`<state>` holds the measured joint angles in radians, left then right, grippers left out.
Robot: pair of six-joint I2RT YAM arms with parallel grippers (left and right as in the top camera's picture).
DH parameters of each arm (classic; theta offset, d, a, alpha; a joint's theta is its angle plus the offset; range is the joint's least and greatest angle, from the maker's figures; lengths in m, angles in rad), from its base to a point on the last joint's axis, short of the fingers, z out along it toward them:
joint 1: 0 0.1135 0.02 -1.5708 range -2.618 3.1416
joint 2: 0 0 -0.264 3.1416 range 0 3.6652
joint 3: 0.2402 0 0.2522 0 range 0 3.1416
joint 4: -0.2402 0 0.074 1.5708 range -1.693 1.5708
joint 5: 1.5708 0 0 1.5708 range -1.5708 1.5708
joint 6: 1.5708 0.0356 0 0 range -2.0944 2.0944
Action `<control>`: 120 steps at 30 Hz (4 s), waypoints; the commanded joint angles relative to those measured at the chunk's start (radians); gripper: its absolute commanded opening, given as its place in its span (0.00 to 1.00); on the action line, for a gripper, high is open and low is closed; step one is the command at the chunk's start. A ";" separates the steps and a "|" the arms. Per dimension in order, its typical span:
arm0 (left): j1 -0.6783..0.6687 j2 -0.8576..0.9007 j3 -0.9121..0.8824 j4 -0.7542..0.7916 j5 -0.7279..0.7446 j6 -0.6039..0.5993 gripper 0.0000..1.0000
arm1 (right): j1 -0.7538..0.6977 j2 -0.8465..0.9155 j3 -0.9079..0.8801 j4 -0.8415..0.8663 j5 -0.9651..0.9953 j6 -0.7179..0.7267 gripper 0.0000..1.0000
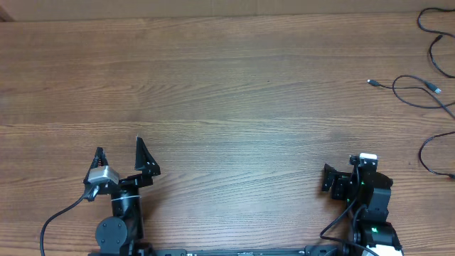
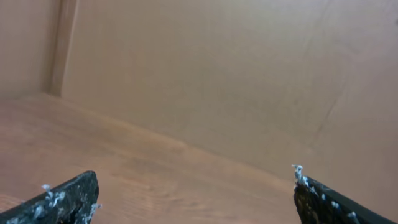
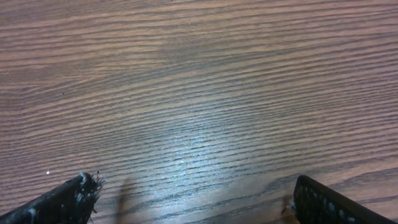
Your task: Untangle cables
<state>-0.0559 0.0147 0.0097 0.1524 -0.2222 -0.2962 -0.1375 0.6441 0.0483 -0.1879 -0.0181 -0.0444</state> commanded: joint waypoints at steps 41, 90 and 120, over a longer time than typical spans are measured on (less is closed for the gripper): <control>0.011 -0.010 -0.005 -0.211 0.012 0.102 1.00 | -0.002 -0.032 0.005 0.002 0.010 0.003 1.00; 0.011 -0.010 -0.005 -0.211 0.012 0.102 1.00 | 0.175 -0.641 0.005 0.006 -0.068 0.119 1.00; 0.011 -0.010 -0.005 -0.211 0.012 0.102 1.00 | 0.175 -0.641 0.005 0.005 -0.035 0.120 1.00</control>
<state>-0.0513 0.0120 0.0086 -0.0578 -0.2173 -0.2241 0.0338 0.0128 0.0483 -0.1833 -0.0692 0.0776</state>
